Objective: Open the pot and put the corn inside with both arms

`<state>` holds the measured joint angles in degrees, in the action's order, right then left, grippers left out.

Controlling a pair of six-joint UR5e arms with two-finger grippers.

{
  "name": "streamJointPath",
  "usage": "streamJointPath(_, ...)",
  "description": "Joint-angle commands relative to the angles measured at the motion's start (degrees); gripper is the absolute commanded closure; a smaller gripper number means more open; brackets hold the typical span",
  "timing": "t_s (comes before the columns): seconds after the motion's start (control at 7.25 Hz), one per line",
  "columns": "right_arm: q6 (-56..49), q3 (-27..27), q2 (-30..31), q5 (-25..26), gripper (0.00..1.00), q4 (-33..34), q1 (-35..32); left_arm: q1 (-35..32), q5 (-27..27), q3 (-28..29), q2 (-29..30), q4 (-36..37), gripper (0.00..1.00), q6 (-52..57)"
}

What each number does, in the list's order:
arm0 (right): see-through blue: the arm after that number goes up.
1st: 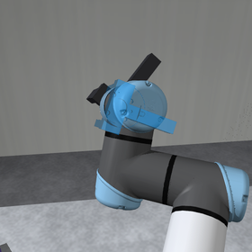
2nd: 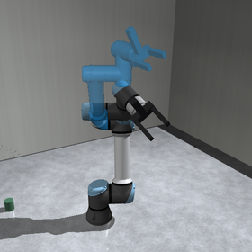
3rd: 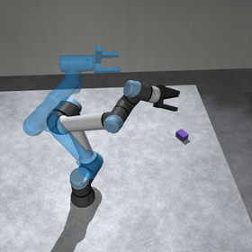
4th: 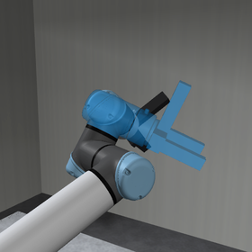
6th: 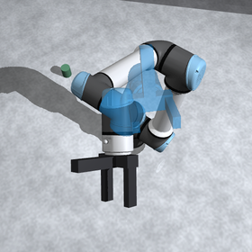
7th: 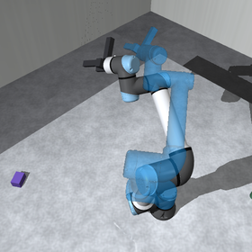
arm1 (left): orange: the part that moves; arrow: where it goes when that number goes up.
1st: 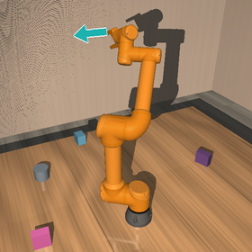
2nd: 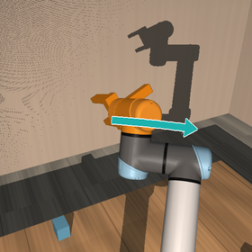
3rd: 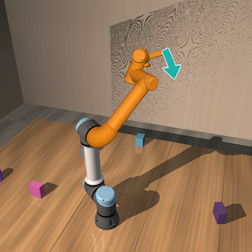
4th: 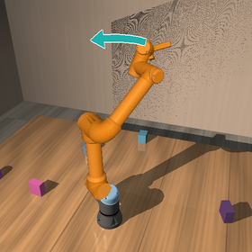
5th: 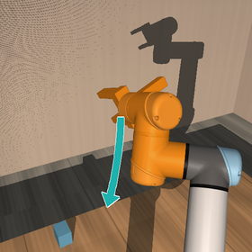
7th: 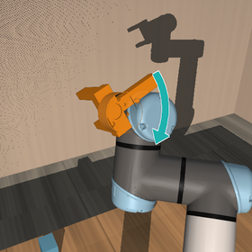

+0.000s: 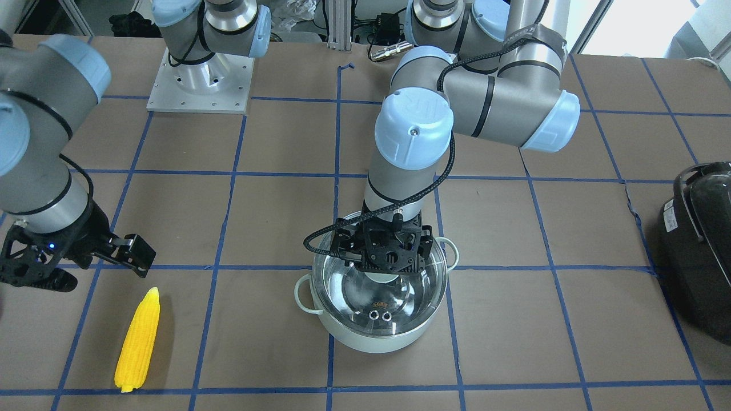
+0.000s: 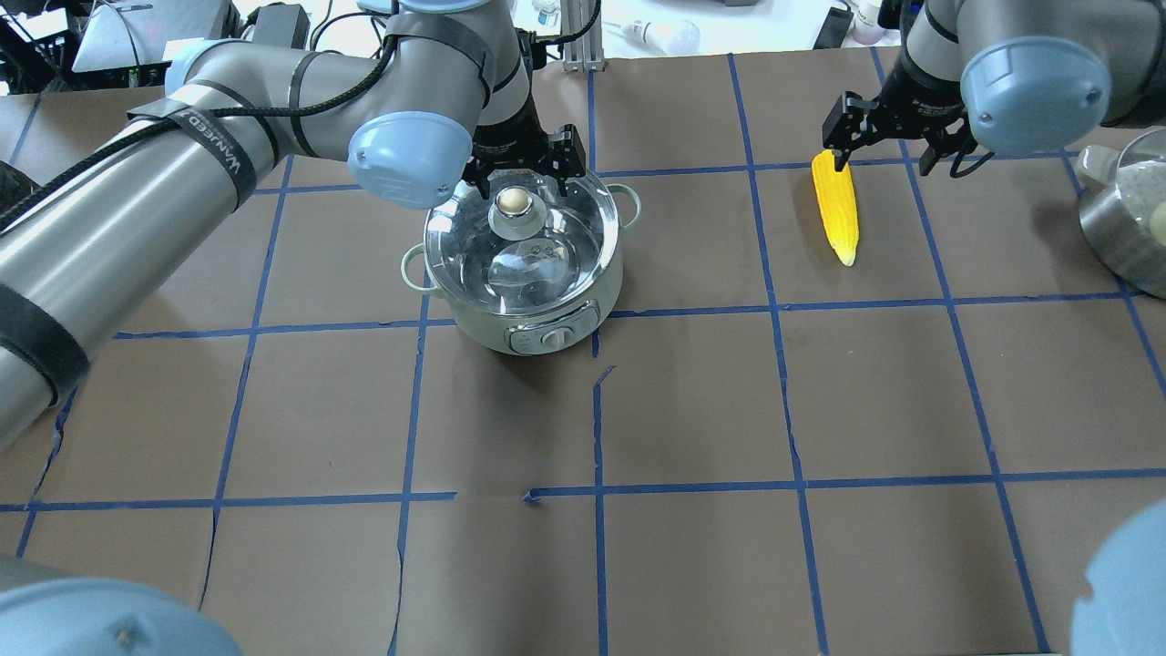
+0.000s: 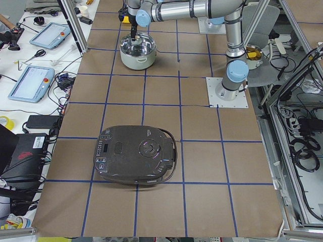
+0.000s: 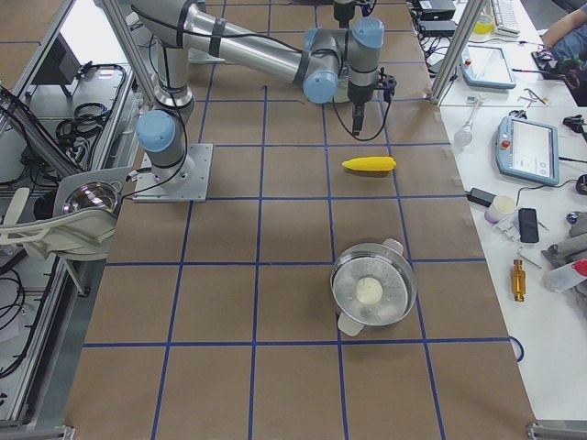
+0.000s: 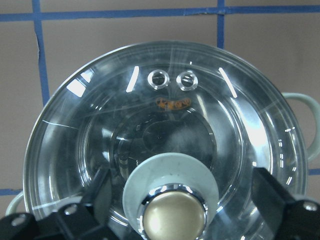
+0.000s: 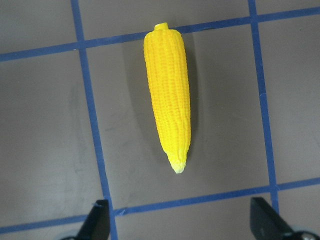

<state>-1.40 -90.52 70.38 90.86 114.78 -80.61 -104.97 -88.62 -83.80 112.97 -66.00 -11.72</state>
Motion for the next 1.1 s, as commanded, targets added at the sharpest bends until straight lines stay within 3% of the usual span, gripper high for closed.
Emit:
streamJointPath(0.0, -1.06, 0.16, -7.51, -0.07, 0.0, 8.15, 0.98, -0.15, -0.59, -1.54, -1.08, 0.17, 0.11, 1.78)
streamJointPath(0.41, -9.18, 0.08, -12.89, -0.33, 0.0, 14.67, 0.98, 0.47, -0.68, -1.37, -1.0, 0.17, 0.1, 2.58)
streamJointPath(0.97, -6.51, 2.62, -16.85, -0.5, 0.0, 14.95, 0.89, 0.47, -0.68, -1.63, -0.55, 0.17, 0.13, 2.58)
